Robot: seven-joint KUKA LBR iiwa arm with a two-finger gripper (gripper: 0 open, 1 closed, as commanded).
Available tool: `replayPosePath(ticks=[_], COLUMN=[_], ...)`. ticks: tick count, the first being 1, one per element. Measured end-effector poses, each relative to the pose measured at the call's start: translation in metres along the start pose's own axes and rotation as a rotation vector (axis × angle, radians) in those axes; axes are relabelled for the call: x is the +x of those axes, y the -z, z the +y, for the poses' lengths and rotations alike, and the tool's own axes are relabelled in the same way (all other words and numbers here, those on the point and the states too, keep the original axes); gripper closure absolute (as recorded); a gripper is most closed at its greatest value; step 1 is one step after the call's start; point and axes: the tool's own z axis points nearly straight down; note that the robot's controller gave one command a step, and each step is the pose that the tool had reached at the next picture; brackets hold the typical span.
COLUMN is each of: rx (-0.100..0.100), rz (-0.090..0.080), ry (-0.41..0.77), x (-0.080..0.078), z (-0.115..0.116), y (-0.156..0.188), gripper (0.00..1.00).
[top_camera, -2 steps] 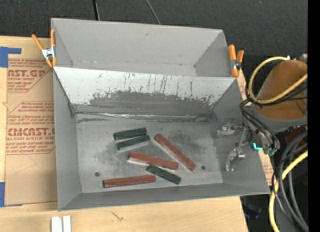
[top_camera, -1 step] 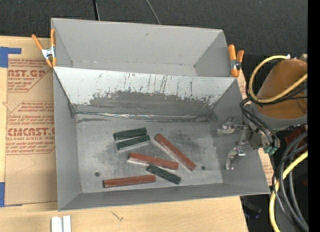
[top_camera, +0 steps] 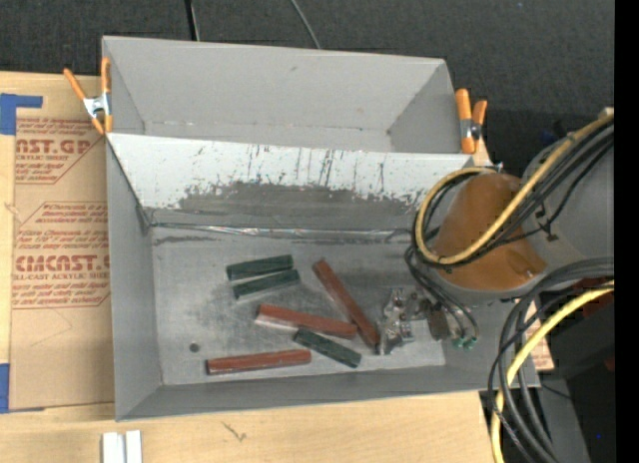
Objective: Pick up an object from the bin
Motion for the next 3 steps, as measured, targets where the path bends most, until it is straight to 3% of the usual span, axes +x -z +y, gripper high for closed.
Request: replayPosePath(ticks=[1,2,3], rx=[0.003,0.003,-0.001], rz=[-0.011,-0.011,-0.004], ry=[-0.001,-0.002,-0.029], x=[-0.002,-0.002,-0.028], z=[-0.001,-0.001,0.064], y=[-0.001,-0.001,0.005], gripper=[0.00,0.00,1.00])
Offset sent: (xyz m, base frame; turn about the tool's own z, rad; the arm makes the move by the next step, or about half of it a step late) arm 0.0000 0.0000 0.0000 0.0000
